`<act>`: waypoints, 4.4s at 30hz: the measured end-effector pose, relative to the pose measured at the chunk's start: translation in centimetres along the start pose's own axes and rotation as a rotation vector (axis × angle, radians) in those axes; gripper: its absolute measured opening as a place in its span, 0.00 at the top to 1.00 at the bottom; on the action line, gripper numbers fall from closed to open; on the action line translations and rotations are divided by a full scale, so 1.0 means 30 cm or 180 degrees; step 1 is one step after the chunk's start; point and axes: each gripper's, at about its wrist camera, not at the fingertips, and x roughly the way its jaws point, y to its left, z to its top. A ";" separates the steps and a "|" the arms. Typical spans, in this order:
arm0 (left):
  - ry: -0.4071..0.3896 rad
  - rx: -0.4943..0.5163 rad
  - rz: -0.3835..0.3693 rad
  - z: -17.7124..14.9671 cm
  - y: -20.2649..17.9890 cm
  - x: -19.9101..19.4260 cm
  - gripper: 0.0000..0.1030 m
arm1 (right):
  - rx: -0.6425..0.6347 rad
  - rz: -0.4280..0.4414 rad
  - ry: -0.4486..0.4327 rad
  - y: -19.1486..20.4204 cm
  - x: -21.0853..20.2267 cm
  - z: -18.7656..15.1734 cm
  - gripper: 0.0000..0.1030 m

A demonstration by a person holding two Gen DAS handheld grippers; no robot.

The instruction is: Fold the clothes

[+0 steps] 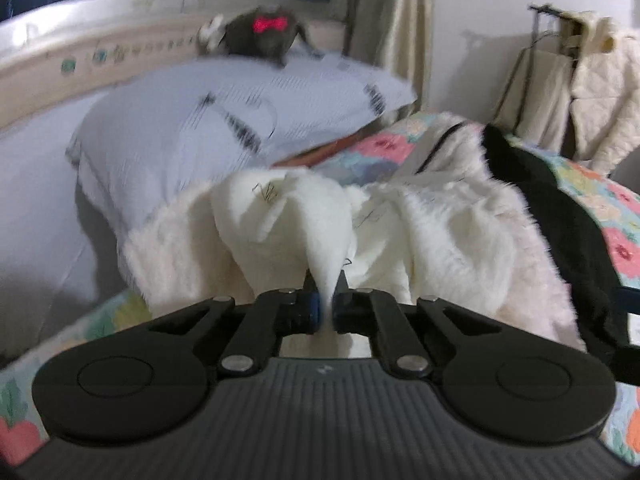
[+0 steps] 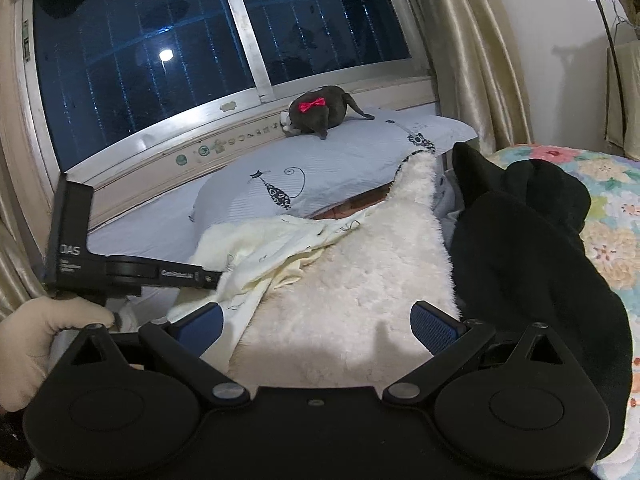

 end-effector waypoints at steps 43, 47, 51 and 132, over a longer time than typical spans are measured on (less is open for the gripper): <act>0.0373 -0.1657 -0.0795 0.017 0.173 0.129 0.33 | -0.0700 0.0415 0.0086 0.244 0.138 0.041 0.95; 0.0386 -0.1489 -0.0696 0.039 0.166 0.152 0.89 | -0.1017 0.0248 0.0069 0.293 0.116 0.020 0.45; 0.0031 -0.0980 -0.0734 0.056 0.112 0.071 0.94 | -0.1440 0.0015 0.0041 0.349 0.128 0.004 0.19; 0.1627 0.1001 -0.4025 -0.239 -1.885 -0.320 1.00 | -0.1250 -0.1252 0.1084 -0.404 -1.424 -0.561 0.25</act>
